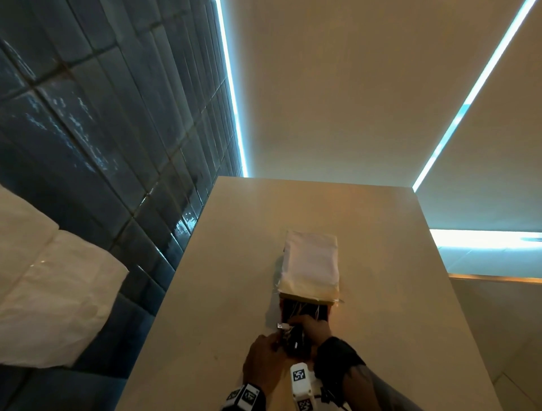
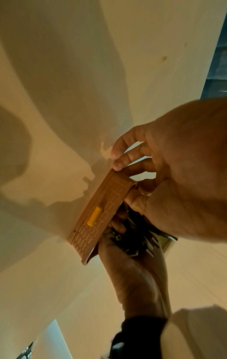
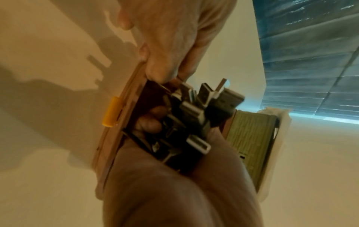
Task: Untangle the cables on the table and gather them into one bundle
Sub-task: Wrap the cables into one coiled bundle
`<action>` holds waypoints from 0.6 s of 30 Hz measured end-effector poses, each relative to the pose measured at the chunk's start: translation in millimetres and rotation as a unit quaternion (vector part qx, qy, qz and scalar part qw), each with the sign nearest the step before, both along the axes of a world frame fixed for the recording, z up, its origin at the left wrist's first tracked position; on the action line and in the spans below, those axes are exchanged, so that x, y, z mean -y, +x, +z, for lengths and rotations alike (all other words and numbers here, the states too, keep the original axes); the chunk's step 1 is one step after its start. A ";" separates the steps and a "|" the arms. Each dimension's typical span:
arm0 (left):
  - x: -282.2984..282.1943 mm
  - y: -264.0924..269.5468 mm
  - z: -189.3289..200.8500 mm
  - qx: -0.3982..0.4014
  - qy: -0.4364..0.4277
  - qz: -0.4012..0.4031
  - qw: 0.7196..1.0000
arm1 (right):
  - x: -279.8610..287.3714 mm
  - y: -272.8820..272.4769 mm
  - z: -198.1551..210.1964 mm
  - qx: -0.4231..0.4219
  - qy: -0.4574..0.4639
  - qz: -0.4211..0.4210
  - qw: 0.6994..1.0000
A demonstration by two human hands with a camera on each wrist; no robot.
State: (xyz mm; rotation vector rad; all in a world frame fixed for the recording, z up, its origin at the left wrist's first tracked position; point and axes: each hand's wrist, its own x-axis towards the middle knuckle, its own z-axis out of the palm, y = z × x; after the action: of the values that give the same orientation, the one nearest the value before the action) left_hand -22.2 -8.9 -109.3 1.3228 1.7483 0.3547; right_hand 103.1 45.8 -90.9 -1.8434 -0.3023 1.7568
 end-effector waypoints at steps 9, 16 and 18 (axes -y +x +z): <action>2.5 -0.5 -11.8 0.014 0.056 0.054 0.997 | -2.4 -0.2 1.7 0.072 0.064 0.098 0.991; 4.8 -4.9 -12.2 0.010 0.138 0.050 0.989 | 7.2 18.0 27.7 0.152 0.130 0.286 0.937; 7.2 -4.9 -11.7 -0.001 0.175 0.032 0.984 | 11.9 34.4 33.0 0.237 0.159 0.340 0.896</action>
State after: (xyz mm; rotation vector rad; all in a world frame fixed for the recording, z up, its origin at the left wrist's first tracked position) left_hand -27.1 -16.1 -121.0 1.5111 1.7872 0.7237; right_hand 137.4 34.0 -57.9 -2.0205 -1.4885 1.4762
